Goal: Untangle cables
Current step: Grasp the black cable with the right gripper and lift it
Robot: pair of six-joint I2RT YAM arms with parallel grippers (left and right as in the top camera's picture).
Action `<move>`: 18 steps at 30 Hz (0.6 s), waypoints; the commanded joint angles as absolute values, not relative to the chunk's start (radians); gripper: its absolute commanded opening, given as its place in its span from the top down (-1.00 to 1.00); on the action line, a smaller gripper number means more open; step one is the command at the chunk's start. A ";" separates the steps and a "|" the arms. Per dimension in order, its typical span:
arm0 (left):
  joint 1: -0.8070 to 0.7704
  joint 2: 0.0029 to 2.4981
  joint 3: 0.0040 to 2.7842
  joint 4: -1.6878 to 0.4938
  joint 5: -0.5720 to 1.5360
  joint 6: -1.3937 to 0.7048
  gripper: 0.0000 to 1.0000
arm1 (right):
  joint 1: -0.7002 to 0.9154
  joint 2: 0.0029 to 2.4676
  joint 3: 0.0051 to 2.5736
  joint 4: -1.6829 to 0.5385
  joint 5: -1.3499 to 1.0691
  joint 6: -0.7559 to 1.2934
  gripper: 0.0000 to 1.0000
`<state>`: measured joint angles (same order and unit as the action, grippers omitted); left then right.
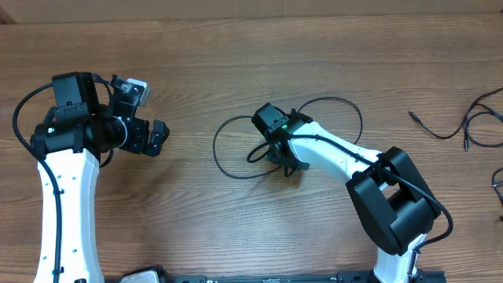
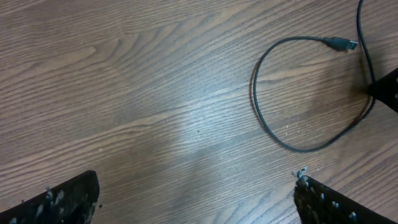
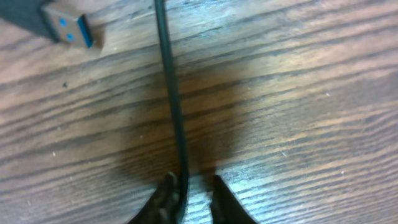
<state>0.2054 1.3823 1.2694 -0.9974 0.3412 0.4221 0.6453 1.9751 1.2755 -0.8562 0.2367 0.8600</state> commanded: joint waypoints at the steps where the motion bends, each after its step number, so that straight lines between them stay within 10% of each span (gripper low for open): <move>1: 0.209 1.386 1.272 -0.994 0.356 0.434 -0.99 | 0.652 1.994 1.269 -0.849 0.250 0.869 0.79; 18: 0.209 1.386 1.272 -0.994 0.356 0.434 -1.00 | 0.559 1.969 1.455 -1.060 0.347 0.773 0.92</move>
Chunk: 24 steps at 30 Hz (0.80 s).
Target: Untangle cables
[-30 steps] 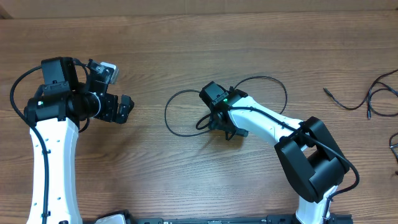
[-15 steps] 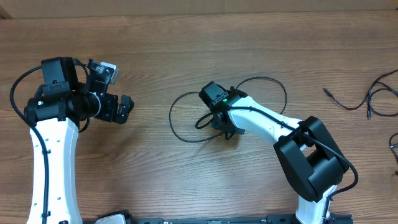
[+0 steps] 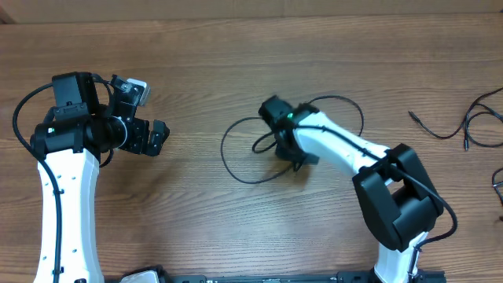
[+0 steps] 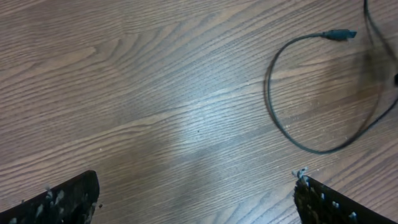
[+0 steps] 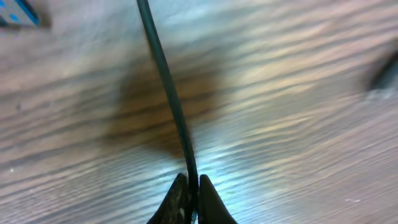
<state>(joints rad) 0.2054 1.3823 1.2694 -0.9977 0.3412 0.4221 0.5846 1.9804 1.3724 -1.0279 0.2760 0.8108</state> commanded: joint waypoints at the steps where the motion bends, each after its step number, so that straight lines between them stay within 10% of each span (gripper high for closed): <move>1: 0.209 1.386 1.272 -0.994 0.356 0.434 -1.00 | 0.551 1.963 1.484 -1.090 0.366 0.773 0.92; 24: 0.209 1.386 1.272 -0.994 0.356 0.434 -1.00 | 0.234 1.935 2.090 -1.068 0.795 0.750 0.92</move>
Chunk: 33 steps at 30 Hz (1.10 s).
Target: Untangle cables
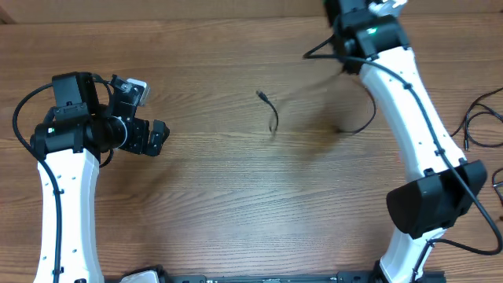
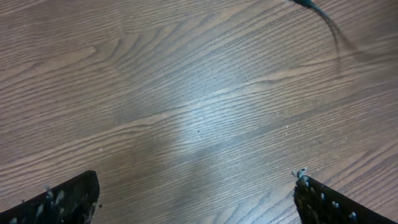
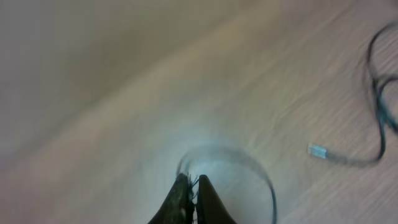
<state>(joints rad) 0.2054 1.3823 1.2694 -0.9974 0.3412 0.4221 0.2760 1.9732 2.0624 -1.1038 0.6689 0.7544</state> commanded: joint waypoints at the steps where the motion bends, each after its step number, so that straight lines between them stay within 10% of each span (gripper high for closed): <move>1: 0.209 1.386 1.272 -0.994 0.356 0.434 -0.99 | 0.217 1.935 2.090 -1.039 0.813 0.749 0.92; 14: 0.209 1.387 1.272 -0.994 0.356 0.434 -1.00 | 0.070 1.936 2.089 -1.009 0.414 0.619 0.92; 16: 0.209 1.387 1.272 -0.994 0.356 0.434 -1.00 | 0.070 1.936 2.087 -1.076 0.337 0.619 0.70; 22: 0.209 1.387 1.272 -0.994 0.356 0.434 -1.00 | 0.070 1.942 2.073 -1.245 0.222 0.620 -0.94; 33: 0.209 1.387 1.272 -0.994 0.356 0.434 -1.00 | 0.075 1.942 1.813 -1.357 0.099 0.956 -1.00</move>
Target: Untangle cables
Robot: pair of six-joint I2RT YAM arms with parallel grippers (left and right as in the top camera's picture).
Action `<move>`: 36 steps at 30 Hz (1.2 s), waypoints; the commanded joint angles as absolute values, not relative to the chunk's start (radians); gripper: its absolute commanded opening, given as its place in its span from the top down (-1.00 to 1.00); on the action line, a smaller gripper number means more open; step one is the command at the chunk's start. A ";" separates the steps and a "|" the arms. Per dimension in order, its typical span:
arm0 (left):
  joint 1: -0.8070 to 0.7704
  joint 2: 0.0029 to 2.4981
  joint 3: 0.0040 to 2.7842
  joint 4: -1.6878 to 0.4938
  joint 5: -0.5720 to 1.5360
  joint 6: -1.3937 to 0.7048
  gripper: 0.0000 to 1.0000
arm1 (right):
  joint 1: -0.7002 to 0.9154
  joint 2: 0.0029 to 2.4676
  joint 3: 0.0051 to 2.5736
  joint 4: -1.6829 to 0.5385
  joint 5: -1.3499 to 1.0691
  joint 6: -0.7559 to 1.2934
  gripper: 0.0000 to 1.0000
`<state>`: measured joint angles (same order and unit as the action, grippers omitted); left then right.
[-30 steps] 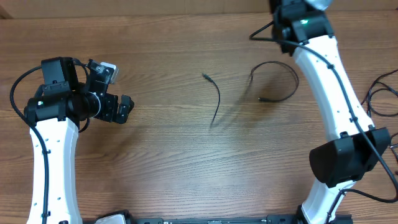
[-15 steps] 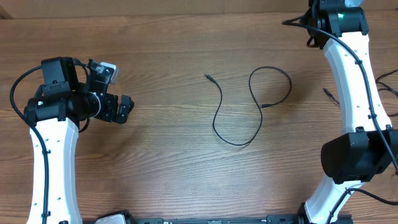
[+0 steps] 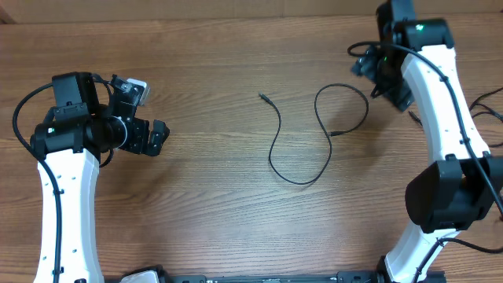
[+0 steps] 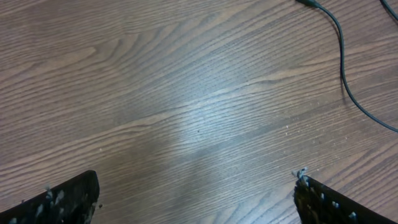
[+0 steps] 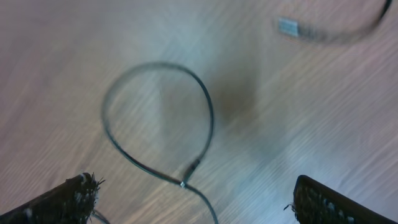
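Note:
A thin black cable (image 3: 299,180) lies loose on the table's middle: one end (image 3: 261,96) to the left, a dip toward the front, then a loop (image 3: 351,88) whose plug end (image 5: 189,169) crosses under it. My right gripper (image 3: 376,75) hovers over the loop's right side, open, with nothing between its fingers (image 5: 333,202). At the left my left gripper (image 3: 157,138) is open above bare wood, far from the cable. Only a stretch of the cable (image 4: 341,46) shows at the top right of the left wrist view.
More dark cables (image 3: 471,118) lie at the table's right edge beyond the right arm. A light connector (image 5: 288,26) on another cable shows at the top of the right wrist view. The table's far edge (image 3: 236,21) runs along the top.
My right gripper was shut on the cable, held high near the far edge. Now it is open and further right, and the cable lies spread on the table. The left arm is unchanged.
The cable lay coiled at mid-table with my right jaws round one strand. Then they were shut on it. Then the cable hung from the gripper up by the far edge. Now it is let go and lies in an open curve with one loop.

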<state>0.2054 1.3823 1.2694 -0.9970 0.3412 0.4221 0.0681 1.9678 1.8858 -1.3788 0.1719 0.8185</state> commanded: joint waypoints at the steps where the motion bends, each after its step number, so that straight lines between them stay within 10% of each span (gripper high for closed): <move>1: 0.209 1.387 1.272 -0.994 0.356 0.434 -1.00 | 0.079 1.942 1.777 -1.333 0.070 0.965 -1.00; 36: 0.209 1.387 1.272 -0.994 0.356 0.434 -1.00 | 0.461 1.941 1.345 -1.198 -0.010 1.319 -1.00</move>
<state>0.2054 1.3823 1.2694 -0.9974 0.3412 0.4221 0.4511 1.9678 1.3525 -1.1969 -0.0154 1.2896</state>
